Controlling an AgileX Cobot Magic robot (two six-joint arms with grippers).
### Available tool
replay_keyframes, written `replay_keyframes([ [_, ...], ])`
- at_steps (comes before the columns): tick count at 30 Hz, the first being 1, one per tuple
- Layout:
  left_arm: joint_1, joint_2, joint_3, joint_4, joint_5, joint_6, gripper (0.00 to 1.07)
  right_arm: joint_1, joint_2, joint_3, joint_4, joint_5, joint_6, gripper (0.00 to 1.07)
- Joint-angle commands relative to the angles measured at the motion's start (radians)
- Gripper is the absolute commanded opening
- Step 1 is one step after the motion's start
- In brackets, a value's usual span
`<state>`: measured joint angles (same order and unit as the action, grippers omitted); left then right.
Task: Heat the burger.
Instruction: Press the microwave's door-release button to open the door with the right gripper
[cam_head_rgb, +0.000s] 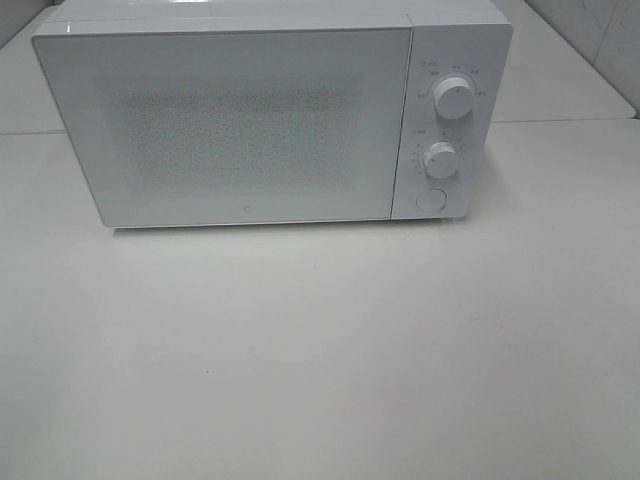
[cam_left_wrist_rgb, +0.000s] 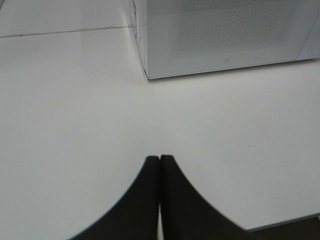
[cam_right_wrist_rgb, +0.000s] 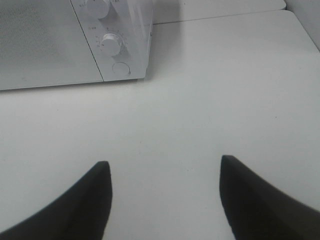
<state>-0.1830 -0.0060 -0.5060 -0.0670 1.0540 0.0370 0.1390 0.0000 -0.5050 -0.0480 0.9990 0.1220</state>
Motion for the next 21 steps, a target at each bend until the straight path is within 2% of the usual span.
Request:
replay_keyframes([
  [1, 0.002, -0.019, 0.003, -0.002, -0.013, 0.0, 0.0, -0.006, 0.024, -0.013, -0.004, -0.032, -0.015, 0.59],
  [13, 0.002, -0.019, 0.003, -0.002, -0.013, 0.0, 0.0, -0.006, 0.283, -0.018, -0.004, -0.043, -0.02, 0.59],
  [21, 0.002, -0.019, 0.003, -0.002, -0.013, 0.0, 0.0, -0.006, 0.439, -0.029, -0.001, -0.159, -0.023, 0.59],
])
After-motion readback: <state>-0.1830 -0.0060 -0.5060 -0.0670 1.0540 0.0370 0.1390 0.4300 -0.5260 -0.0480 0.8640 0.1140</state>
